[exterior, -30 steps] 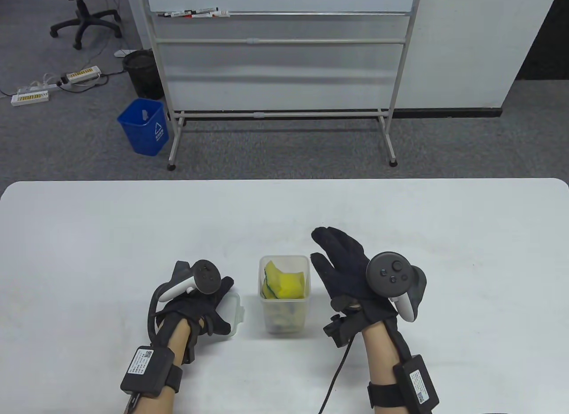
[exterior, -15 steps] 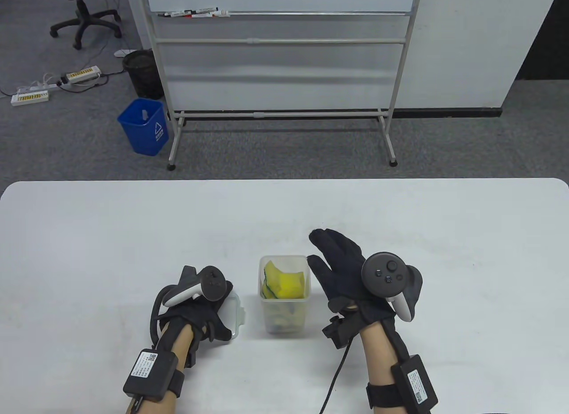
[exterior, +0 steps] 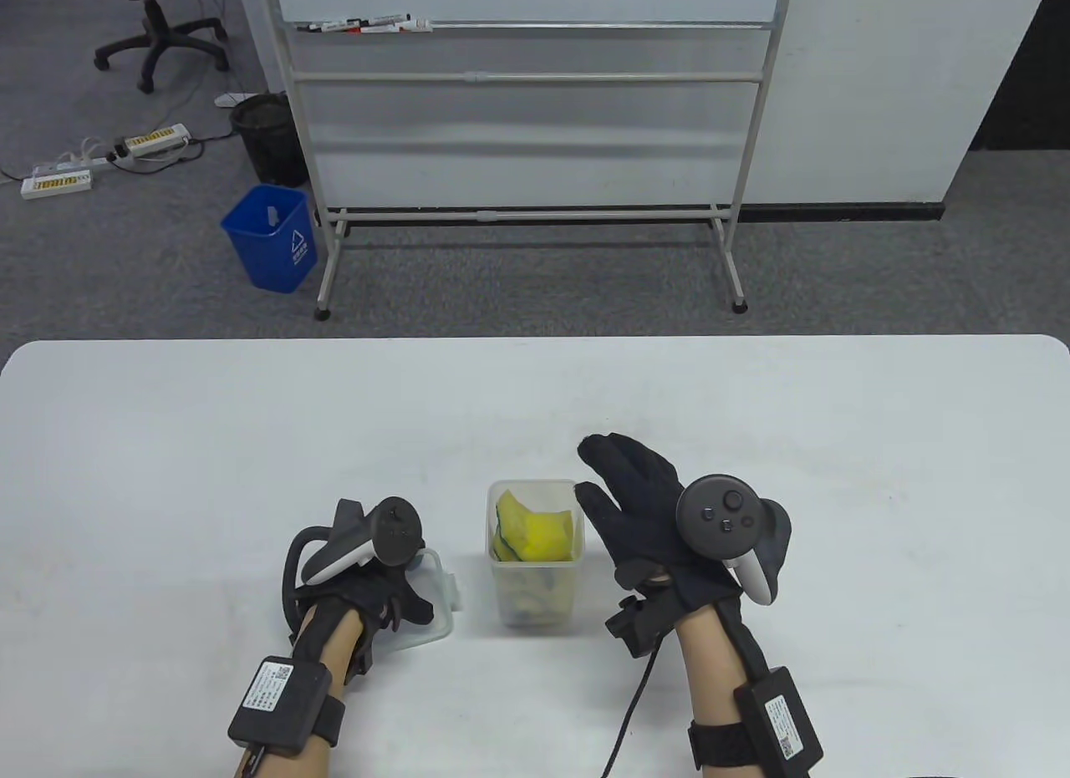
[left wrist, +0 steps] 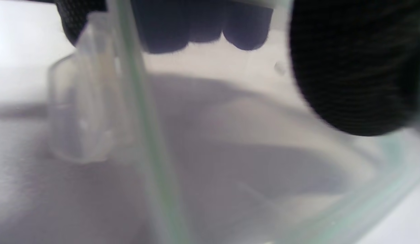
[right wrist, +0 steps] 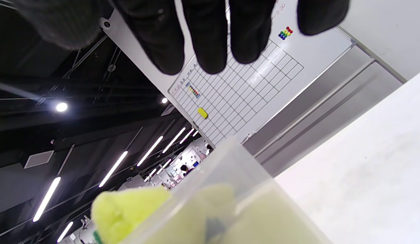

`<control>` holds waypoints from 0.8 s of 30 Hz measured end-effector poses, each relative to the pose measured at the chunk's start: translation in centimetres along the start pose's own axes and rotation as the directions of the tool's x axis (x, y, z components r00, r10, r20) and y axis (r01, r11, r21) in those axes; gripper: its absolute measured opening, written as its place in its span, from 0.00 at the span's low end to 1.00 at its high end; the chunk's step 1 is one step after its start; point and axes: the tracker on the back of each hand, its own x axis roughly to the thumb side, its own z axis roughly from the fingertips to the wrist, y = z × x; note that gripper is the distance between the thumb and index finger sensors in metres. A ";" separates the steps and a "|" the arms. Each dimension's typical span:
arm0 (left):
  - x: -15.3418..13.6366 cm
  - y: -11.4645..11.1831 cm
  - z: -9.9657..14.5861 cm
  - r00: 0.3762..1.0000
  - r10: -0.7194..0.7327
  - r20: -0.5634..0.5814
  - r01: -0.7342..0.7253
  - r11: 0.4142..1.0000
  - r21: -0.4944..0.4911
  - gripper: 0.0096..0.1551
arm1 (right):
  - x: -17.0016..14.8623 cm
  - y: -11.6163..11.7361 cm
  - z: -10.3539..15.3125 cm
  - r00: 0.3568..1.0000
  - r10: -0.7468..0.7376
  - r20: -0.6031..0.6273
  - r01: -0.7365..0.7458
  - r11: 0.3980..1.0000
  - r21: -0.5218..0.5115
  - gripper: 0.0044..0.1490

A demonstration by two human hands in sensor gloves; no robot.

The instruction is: Squeeze sponges into plastic airtight container

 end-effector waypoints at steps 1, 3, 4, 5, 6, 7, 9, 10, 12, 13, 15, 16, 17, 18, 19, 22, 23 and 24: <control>-0.4 0.4 0.1 0.998 0.060 0.011 -0.060 0.998 -0.004 0.41 | 0.0 0.0 0.0 1.000 -0.004 0.000 0.004 1.000 0.002 0.48; -1.0 0.9 0.3 0.988 0.153 0.023 -0.153 0.988 -0.019 0.33 | 0.0 0.0 0.0 1.000 -0.008 0.003 0.008 1.000 0.002 0.47; -1.3 1.2 0.5 0.977 0.209 0.035 -0.208 0.978 -0.032 0.29 | 0.1 0.0 0.0 1.000 -0.010 0.004 0.010 1.000 0.002 0.47; -1.5 1.4 0.6 0.969 0.245 0.039 -0.244 0.969 -0.035 0.27 | 0.1 0.0 0.0 1.000 -0.012 0.005 0.011 1.000 0.002 0.47; -1.9 1.9 0.9 0.949 0.311 0.048 -0.309 0.950 -0.050 0.25 | 0.2 0.0 0.0 1.000 -0.014 0.009 0.014 1.000 0.003 0.47; -2.1 2.2 1.1 0.943 0.331 0.047 -0.328 0.943 -0.064 0.24 | 0.3 0.0 0.0 1.000 -0.015 0.012 0.015 1.000 0.004 0.48; -2.5 3.1 1.5 0.943 0.329 0.050 -0.326 0.943 -0.065 0.24 | 0.5 0.0 0.0 1.000 -0.020 0.018 0.020 1.000 0.007 0.47; -2.6 3.4 1.7 0.939 0.339 0.051 -0.336 0.940 -0.055 0.24 | 0.5 0.0 0.1 1.000 -0.022 0.019 0.022 1.000 0.007 0.47; -2.7 4.7 2.4 0.928 0.365 0.077 -0.365 0.931 -0.010 0.24 | 0.8 0.0 0.1 0.999 -0.028 0.026 0.027 1.000 0.010 0.47; -2.7 5.5 2.8 0.916 0.388 0.102 -0.392 0.920 0.015 0.24 | 0.9 0.0 0.1 0.999 -0.031 0.032 0.031 0.999 0.009 0.47; -2.3 7.2 3.9 0.882 0.439 0.172 -0.455 0.888 0.063 0.24 | 1.3 0.0 0.2 0.998 -0.037 0.045 0.037 0.999 0.003 0.47; -2.2 7.6 4.3 0.875 0.445 0.190 -0.464 0.883 0.069 0.24 | 1.5 0.0 0.3 0.998 -0.040 0.052 0.040 0.999 0.000 0.47; -1.7 8.7 5.2 0.863 0.447 0.236 -0.479 0.873 0.096 0.24 | 1.9 0.1 0.3 0.997 -0.045 0.066 0.045 0.999 -0.005 0.47; -1.3 9.4 5.8 0.859 0.440 0.260 -0.480 0.870 0.114 0.24 | 2.2 0.1 0.4 0.996 -0.044 0.075 0.045 0.999 -0.007 0.47; -0.9 10.0 6.4 0.858 0.427 0.285 -0.477 0.869 0.133 0.24 | 2.6 0.2 0.5 0.995 -0.042 0.088 0.043 0.999 -0.010 0.47; 0.9 11.9 8.5 0.820 0.410 0.400 -0.509 0.842 0.181 0.24 | 4.1 0.6 0.8 0.988 -0.024 0.150 0.024 1.000 0.004 0.48; 1.6 12.3 9.0 0.802 0.408 0.436 -0.523 0.833 0.182 0.24 | 4.7 0.9 1.0 0.985 -0.015 0.170 0.013 1.000 0.015 0.49; 2.2 12.6 9.5 0.787 0.403 0.466 -0.533 0.825 0.187 0.24 | 5.2 1.2 1.1 0.981 -0.005 0.192 -0.002 0.999 0.032 0.50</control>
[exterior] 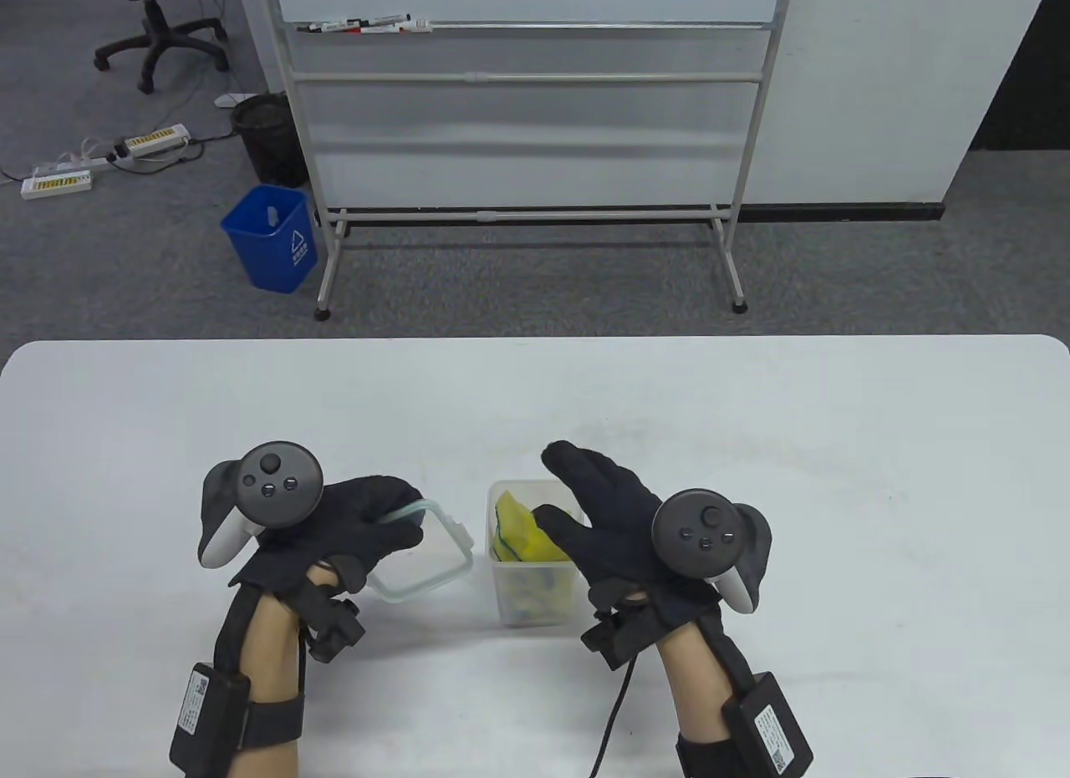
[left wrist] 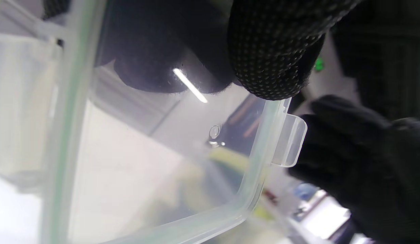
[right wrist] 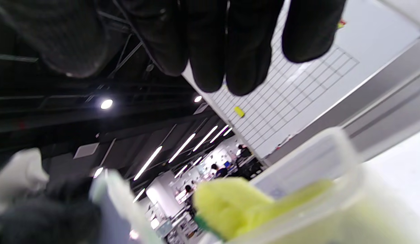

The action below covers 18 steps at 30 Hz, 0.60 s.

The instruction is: Squeeze sponges into plastic airtight container

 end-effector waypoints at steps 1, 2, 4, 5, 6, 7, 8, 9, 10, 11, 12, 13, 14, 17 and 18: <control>1.1 -0.1 0.0 0.999 0.005 0.038 -0.006 1.000 0.011 0.24 | 0.8 0.4 0.1 0.999 0.022 0.028 -0.023 0.999 0.024 0.50; 1.5 -0.2 0.1 0.998 0.005 0.055 -0.005 1.000 0.009 0.24 | 1.3 0.7 0.1 0.998 0.033 0.044 -0.034 0.999 0.034 0.51; 2.6 -0.4 0.1 0.995 0.008 0.095 -0.008 1.000 0.004 0.24 | 2.4 1.2 0.2 0.995 0.064 0.080 -0.069 0.996 0.054 0.51; 3.1 -0.6 0.1 0.994 0.014 0.111 -0.014 1.000 0.006 0.24 | 2.8 1.4 0.3 0.992 0.080 0.093 -0.086 0.995 0.058 0.50; 3.4 -0.8 0.0 0.991 0.023 0.129 -0.024 1.000 0.004 0.24 | 3.2 1.5 0.4 0.990 0.099 0.102 -0.105 0.993 0.060 0.49; 3.7 -0.9 0.0 0.991 0.024 0.130 -0.026 1.000 0.011 0.24 | 3.4 1.5 0.4 0.988 0.107 0.113 -0.115 0.991 0.064 0.47; 3.9 -1.1 0.0 0.991 0.015 0.133 -0.018 1.000 0.024 0.24 | 3.7 1.6 0.4 0.986 0.110 0.124 -0.119 0.991 0.069 0.45; 4.1 -1.2 -0.1 0.990 0.009 0.140 -0.013 1.000 0.026 0.24 | 3.9 1.6 0.4 0.986 0.112 0.127 -0.122 0.990 0.072 0.42; 4.4 -1.4 -0.1 0.990 -0.006 0.143 0.004 1.000 0.018 0.24 | 4.1 1.5 0.5 0.985 0.124 0.123 -0.134 0.989 0.069 0.40; 4.5 -1.6 -0.2 0.989 -0.012 0.145 0.009 1.000 0.021 0.24 | 4.1 1.4 0.5 0.982 0.146 0.121 -0.153 0.987 0.051 0.38; 4.6 -1.9 -0.3 0.989 -0.009 0.149 0.005 1.000 0.029 0.25 | 4.1 1.2 0.5 0.977 0.170 0.126 -0.174 0.985 0.021 0.36; 4.6 -2.0 -0.4 0.990 -0.001 0.142 -0.004 0.999 0.038 0.25 | 4.1 1.1 0.5 0.977 0.174 0.126 -0.177 0.984 0.017 0.35; 4.5 -2.1 -0.4 0.990 0.011 0.138 -0.019 0.998 0.059 0.25 | 4.0 0.9 0.6 0.978 0.174 0.118 -0.175 0.985 0.004 0.35; 3.4 -2.3 -0.5 0.989 0.103 0.108 -0.115 0.987 0.115 0.35 | 3.4 0.4 0.5 0.982 0.162 0.096 -0.158 0.986 -0.049 0.35; 3.0 -2.3 -0.5 0.988 0.120 0.095 -0.131 0.983 0.126 0.38 | 3.2 0.2 0.5 0.985 0.150 0.085 -0.145 0.987 -0.063 0.35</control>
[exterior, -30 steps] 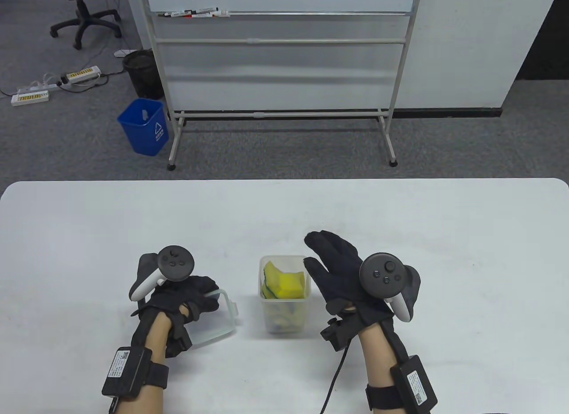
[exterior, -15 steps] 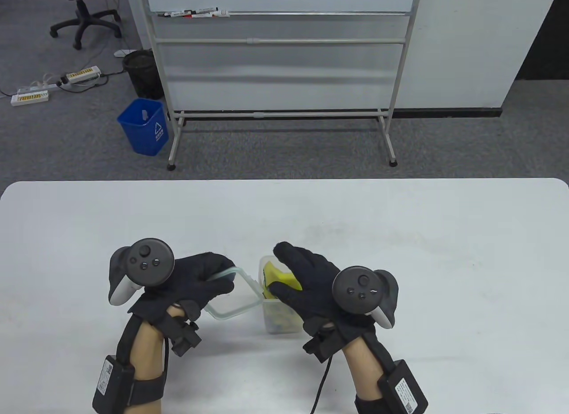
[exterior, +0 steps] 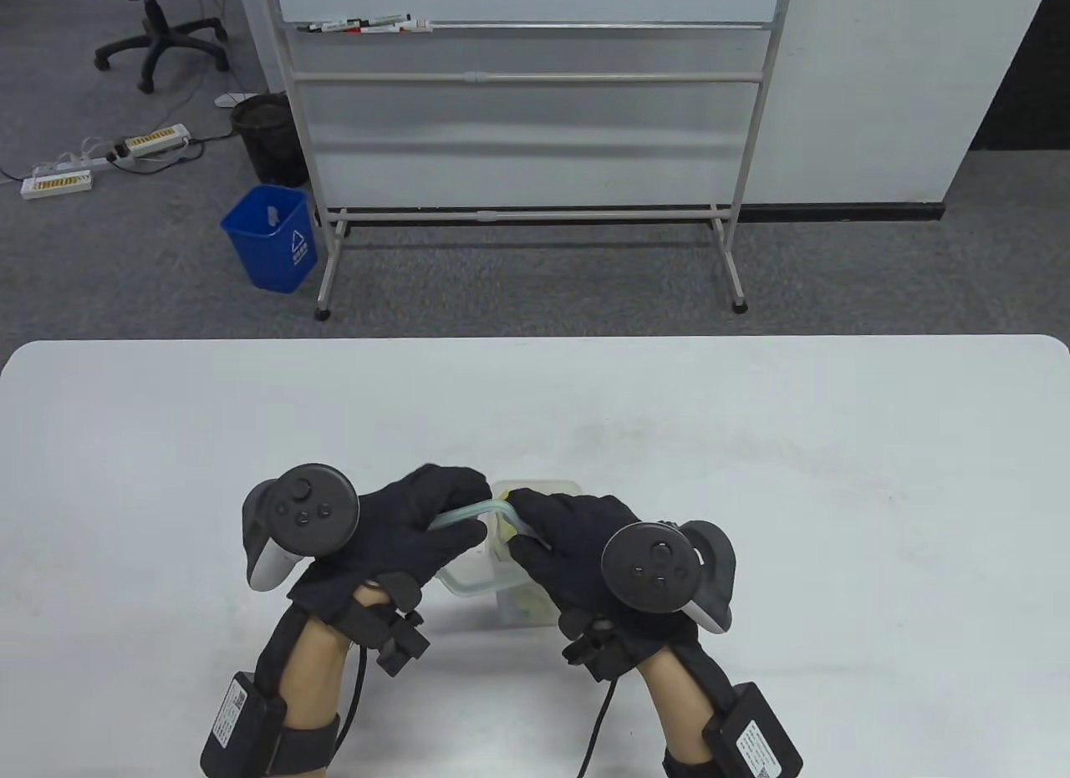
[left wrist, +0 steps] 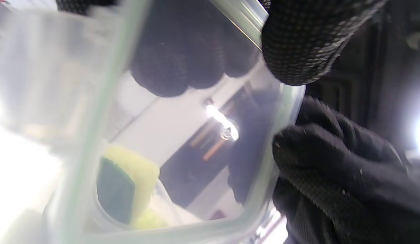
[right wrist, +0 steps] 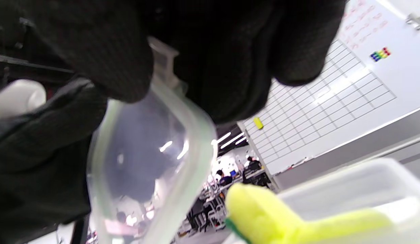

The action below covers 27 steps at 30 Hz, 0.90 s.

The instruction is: Squeeze sponges into plastic airtight container

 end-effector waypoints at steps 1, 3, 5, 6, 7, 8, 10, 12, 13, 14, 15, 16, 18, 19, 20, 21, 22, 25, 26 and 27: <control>-1.0 0.3 0.1 0.999 0.017 -0.032 -0.017 1.000 0.017 0.41 | -0.8 -0.3 0.0 0.998 -0.045 -0.032 0.044 0.998 -0.039 0.35; -2.0 0.4 0.1 0.996 0.035 -0.082 -0.035 0.999 0.000 0.44 | -1.7 -0.5 0.0 0.990 -0.118 -0.074 0.112 0.991 -0.078 0.35; -3.0 0.2 -0.1 0.989 0.094 -0.112 -0.095 0.995 -0.009 0.42 | -2.6 -0.6 -0.1 0.974 -0.191 -0.125 0.181 0.979 -0.088 0.35; -3.4 0.0 -0.2 0.984 0.133 -0.118 -0.135 0.991 -0.008 0.36 | -3.0 -0.6 -0.1 0.964 -0.220 -0.151 0.207 0.974 -0.094 0.35; -3.6 -0.2 -0.4 0.979 0.160 -0.127 -0.163 0.987 -0.011 0.33 | -3.4 -0.5 -0.1 0.956 -0.237 -0.173 0.222 0.970 -0.100 0.35; -3.8 -0.4 -0.4 0.974 0.176 -0.145 -0.180 0.983 -0.020 0.32 | -3.8 -0.3 -0.1 0.947 -0.255 -0.196 0.237 0.966 -0.106 0.35; -4.3 -0.8 -0.5 0.974 0.141 -0.175 -0.141 0.990 0.010 0.32 | -4.5 0.0 0.0 0.929 -0.280 -0.242 0.254 0.958 -0.133 0.37; -4.8 -1.1 -0.6 0.972 0.108 -0.209 -0.101 0.994 0.043 0.34 | -5.1 0.5 0.1 0.907 -0.310 -0.285 0.273 0.948 -0.161 0.38; -5.1 -1.4 -0.7 0.968 0.111 -0.223 -0.099 0.993 0.063 0.34 | -5.4 0.6 0.1 0.903 -0.308 -0.299 0.267 0.949 -0.170 0.39; -5.3 -1.6 -0.7 0.966 0.117 -0.231 -0.102 0.992 0.075 0.35 | -5.6 0.7 0.1 0.902 -0.300 -0.309 0.257 0.951 -0.174 0.39; -5.6 -2.0 -0.7 0.961 0.129 -0.243 -0.109 0.990 0.091 0.35 | -5.9 0.8 0.1 0.903 -0.276 -0.329 0.229 0.957 -0.177 0.40; -6.0 -2.3 -0.8 0.957 0.143 -0.253 -0.122 0.988 0.098 0.36 | -6.2 0.9 0.2 0.906 -0.249 -0.341 0.199 0.964 -0.175 0.40; -6.5 -2.9 -0.9 0.949 0.174 -0.262 -0.150 0.983 0.109 0.37 | -6.7 1.1 0.2 0.905 -0.226 -0.361 0.172 0.969 -0.175 0.41; -6.8 -3.2 -0.9 0.945 0.192 -0.265 -0.168 0.979 0.114 0.38 | -6.9 1.2 0.2 0.903 -0.226 -0.365 0.171 0.969 -0.177 0.40; -7.0 -3.5 -1.0 0.942 0.208 -0.265 -0.184 0.977 0.111 0.38 | -7.1 1.2 0.2 0.901 -0.226 -0.371 0.171 0.969 -0.177 0.41; -7.3 -3.9 -1.1 0.938 0.230 -0.260 -0.210 0.972 0.100 0.38 | -7.4 1.4 0.2 0.897 -0.216 -0.385 0.160 0.972 -0.171 0.40; -7.4 -4.0 -1.1 0.936 0.235 -0.263 -0.218 0.971 0.093 0.38 | -7.5 1.4 0.3 0.897 -0.213 -0.388 0.156 0.973 -0.172 0.40; -8.0 -4.5 -1.1 0.928 0.251 -0.277 -0.229 0.967 0.111 0.38 | -8.2 1.7 0.3 0.888 -0.198 -0.416 0.150 0.978 -0.145 0.40; -8.1 -4.7 -1.1 0.927 0.243 -0.286 -0.209 0.967 0.143 0.37 | -8.3 1.7 0.3 0.887 -0.193 -0.420 0.145 0.979 -0.143 0.39; -8.2 -4.9 -1.0 0.928 0.227 -0.295 -0.184 0.969 0.166 0.37 | -8.3 1.8 0.2 0.889 -0.176 -0.423 0.133 0.983 -0.129 0.40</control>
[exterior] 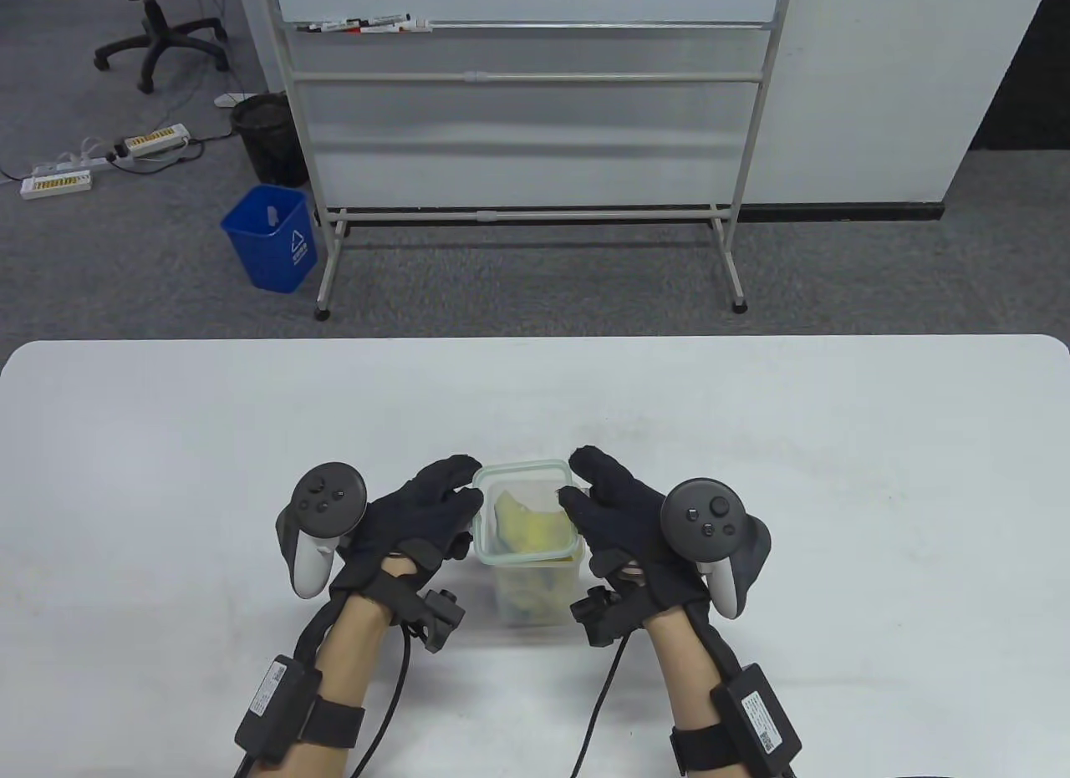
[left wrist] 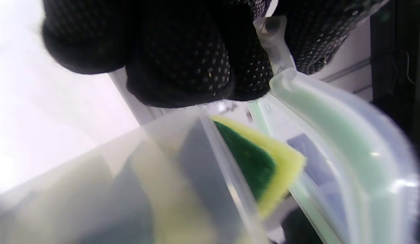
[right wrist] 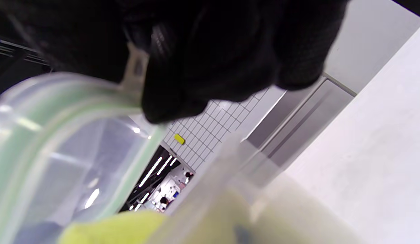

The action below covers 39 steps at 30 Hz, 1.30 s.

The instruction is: Squeeze sponges into plastic airtight container

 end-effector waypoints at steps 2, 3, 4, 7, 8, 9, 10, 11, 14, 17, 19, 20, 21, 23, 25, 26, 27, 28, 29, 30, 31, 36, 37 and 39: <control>-0.1 -0.2 0.0 1.000 -0.020 0.006 0.020 1.000 0.017 0.37 | 0.1 0.0 0.0 1.000 0.028 0.002 -0.028 1.000 0.003 0.40; -0.1 -0.3 0.1 1.000 -0.025 0.000 0.025 0.999 0.029 0.36 | 0.1 -0.1 0.0 0.999 0.042 0.005 -0.042 0.999 0.000 0.40; -0.1 -0.4 0.1 0.999 -0.032 0.001 0.032 0.998 0.044 0.36 | 0.1 -0.1 0.0 0.999 0.052 0.009 -0.052 0.999 0.000 0.40; -0.2 -0.5 0.0 0.998 -0.069 0.005 0.069 0.996 0.057 0.36 | 0.1 0.0 0.0 0.996 0.088 0.012 -0.088 0.996 -0.007 0.39; -0.3 -0.6 0.0 0.997 -0.078 0.007 0.077 0.995 0.067 0.36 | 0.1 0.1 0.0 0.995 0.098 0.014 -0.098 0.995 -0.009 0.40; -0.3 -0.6 0.0 0.997 -0.083 0.006 0.082 0.994 0.079 0.36 | 0.1 0.1 0.0 0.994 0.104 0.015 -0.104 0.995 -0.013 0.39; -0.4 -0.6 0.0 0.996 -0.090 0.008 0.089 0.992 0.093 0.36 | 0.1 0.2 0.0 0.993 0.116 0.013 -0.116 0.993 -0.011 0.39; -0.4 -0.6 0.0 0.996 -0.094 0.007 0.092 0.991 0.095 0.36 | 0.1 0.3 0.0 0.991 0.130 0.011 -0.130 0.992 -0.006 0.39; -0.6 -0.7 -0.1 0.996 -0.092 0.000 0.092 0.991 0.097 0.36 | -0.1 0.5 0.0 0.987 0.160 0.007 -0.160 0.987 -0.008 0.39; -0.7 -0.9 -0.2 0.995 -0.098 0.000 0.098 0.990 0.103 0.36 | -0.2 0.5 -0.1 0.984 0.180 0.006 -0.180 0.984 -0.007 0.39; -0.7 -0.9 -0.2 0.994 -0.105 -0.003 0.105 0.989 0.101 0.36 | -0.1 0.5 0.0 0.981 0.192 0.004 -0.192 0.981 -0.011 0.39; -0.7 -1.0 -0.3 0.994 -0.107 -0.004 0.107 0.989 0.098 0.36 | -0.1 0.5 0.0 0.979 0.204 0.003 -0.204 0.979 -0.009 0.39; -0.7 -1.0 -0.3 0.994 -0.105 -0.006 0.106 0.990 0.096 0.36 | -0.1 0.6 0.0 0.977 0.213 -0.002 -0.213 0.977 -0.004 0.39; -0.7 -1.0 -0.3 0.994 -0.104 -0.014 0.105 0.991 0.089 0.35 | -0.2 0.7 -0.1 0.974 0.225 -0.007 -0.225 0.974 0.010 0.39; -0.7 -1.0 -0.3 0.995 -0.103 -0.016 0.104 0.991 0.080 0.35 | -0.3 0.8 -0.1 0.972 0.232 -0.020 -0.232 0.972 0.029 0.39; -0.7 -1.1 -0.3 0.994 -0.104 -0.016 0.105 0.991 0.078 0.35 | -0.4 0.8 -0.1 0.972 0.235 -0.024 -0.234 0.971 0.038 0.39; -0.6 -1.1 -0.3 0.994 -0.104 -0.016 0.105 0.992 0.077 0.35 | -0.5 0.8 -0.1 0.972 0.233 -0.027 -0.232 0.972 0.040 0.39; -0.6 -1.1 -0.3 0.995 -0.102 -0.016 0.103 0.992 0.075 0.35 | -0.5 0.8 -0.2 0.975 0.222 -0.029 -0.221 0.974 0.042 0.39; -0.6 -1.1 -0.3 0.995 -0.101 -0.015 0.102 0.992 0.072 0.35 | -0.5 0.8 -0.2 0.975 0.222 -0.032 -0.221 0.974 0.045 0.39; -0.6 -1.1 -0.3 0.995 -0.102 -0.014 0.102 0.992 0.069 0.35 | -0.5 0.8 -0.2 0.974 0.224 -0.034 -0.222 0.974 0.048 0.39; -0.6 -1.2 -0.4 0.994 -0.108 -0.013 0.109 0.992 0.064 0.35 | -0.5 0.8 -0.2 0.973 0.228 -0.035 -0.227 0.973 0.050 0.39; -0.6 -1.3 -0.4 0.994 -0.109 -0.015 0.110 0.992 0.056 0.34 | -0.7 0.8 -0.3 0.977 0.203 -0.061 -0.196 0.975 0.107 0.40; -0.6 -1.3 -0.4 0.994 -0.111 -0.018 0.112 0.992 0.053 0.34 | -0.8 0.8 -0.3 0.977 0.200 -0.070 -0.191 0.974 0.119 0.40; -0.6 -1.4 -0.4 0.994 -0.106 -0.022 0.107 0.993 0.053 0.34 | -1.0 0.8 -0.3 0.981 0.170 -0.097 -0.157 0.979 0.130 0.40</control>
